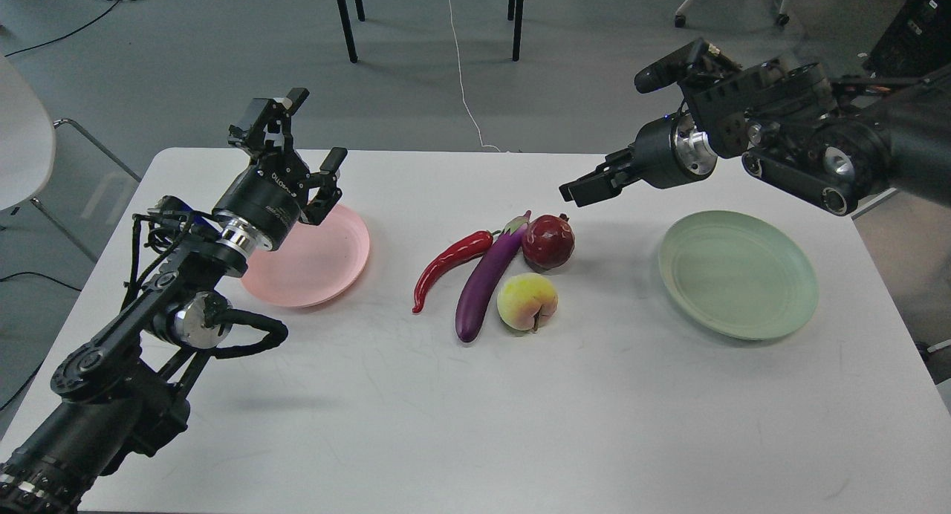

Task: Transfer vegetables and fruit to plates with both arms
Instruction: 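Move the right gripper over the red pomegranate, then lower the right gripper and grasp the red pomegranate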

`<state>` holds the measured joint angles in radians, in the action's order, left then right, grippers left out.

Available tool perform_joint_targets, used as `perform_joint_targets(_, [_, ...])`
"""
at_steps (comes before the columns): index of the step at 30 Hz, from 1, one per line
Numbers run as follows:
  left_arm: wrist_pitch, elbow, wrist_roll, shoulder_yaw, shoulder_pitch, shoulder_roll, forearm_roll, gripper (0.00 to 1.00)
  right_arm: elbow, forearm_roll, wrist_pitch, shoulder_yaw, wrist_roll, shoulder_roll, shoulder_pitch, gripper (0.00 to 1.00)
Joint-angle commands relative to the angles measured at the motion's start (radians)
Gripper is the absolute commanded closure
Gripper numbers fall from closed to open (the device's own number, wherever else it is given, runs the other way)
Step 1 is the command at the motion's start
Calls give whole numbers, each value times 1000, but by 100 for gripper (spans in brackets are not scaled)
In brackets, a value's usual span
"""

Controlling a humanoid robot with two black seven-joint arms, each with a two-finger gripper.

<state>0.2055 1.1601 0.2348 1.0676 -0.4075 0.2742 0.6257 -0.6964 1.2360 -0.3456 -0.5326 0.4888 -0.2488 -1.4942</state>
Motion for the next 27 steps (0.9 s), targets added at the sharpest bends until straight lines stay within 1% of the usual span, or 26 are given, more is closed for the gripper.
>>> perform_joint_targets(1, [0,0,0,2,-4,3,0,2,76,-7,22,-17,0,80,64,1])
perform_joint_targets(6, [0,0,0,2,-4,5,0,2,100,-39,31,-12,0,101,117,1])
perform_joint_targets(12, [0,3,0,3,-4,5,0,2,129,-46,68,-14,0,106,149,1])
perform_joint_targets(17, [-1,27,-2,2,-4,10,0,2,161,-46,120,-17,0,124,167,1])
perform_joint_targets(27, [-1,47,0,2,-2,33,-3,2,224,-46,128,-21,0,181,212,1])
